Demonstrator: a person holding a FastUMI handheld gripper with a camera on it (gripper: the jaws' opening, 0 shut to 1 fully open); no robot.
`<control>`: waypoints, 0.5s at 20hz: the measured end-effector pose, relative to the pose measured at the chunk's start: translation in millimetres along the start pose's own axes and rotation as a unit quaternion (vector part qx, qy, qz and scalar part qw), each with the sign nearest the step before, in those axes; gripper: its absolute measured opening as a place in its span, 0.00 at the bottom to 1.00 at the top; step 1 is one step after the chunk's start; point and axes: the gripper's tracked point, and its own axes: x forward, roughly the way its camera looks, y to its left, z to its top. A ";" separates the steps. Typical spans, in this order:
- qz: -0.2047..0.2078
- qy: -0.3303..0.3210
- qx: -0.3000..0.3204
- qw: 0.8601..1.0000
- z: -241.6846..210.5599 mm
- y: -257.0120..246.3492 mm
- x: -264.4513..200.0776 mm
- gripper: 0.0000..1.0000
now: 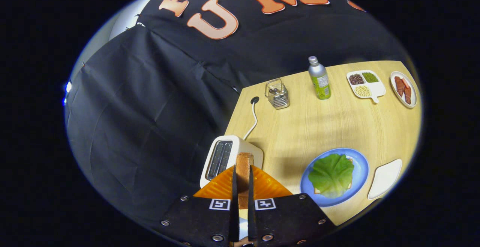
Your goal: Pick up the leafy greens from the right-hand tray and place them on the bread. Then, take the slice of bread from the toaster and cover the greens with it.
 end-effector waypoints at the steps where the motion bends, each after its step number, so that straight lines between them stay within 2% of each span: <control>1: 0.005 0.001 0.006 1.000 -2.3 -7.9 -1.6 0.09; 10: 0.003 0.005 0.038 0.999 -22.2 -83.0 -0.6 0.09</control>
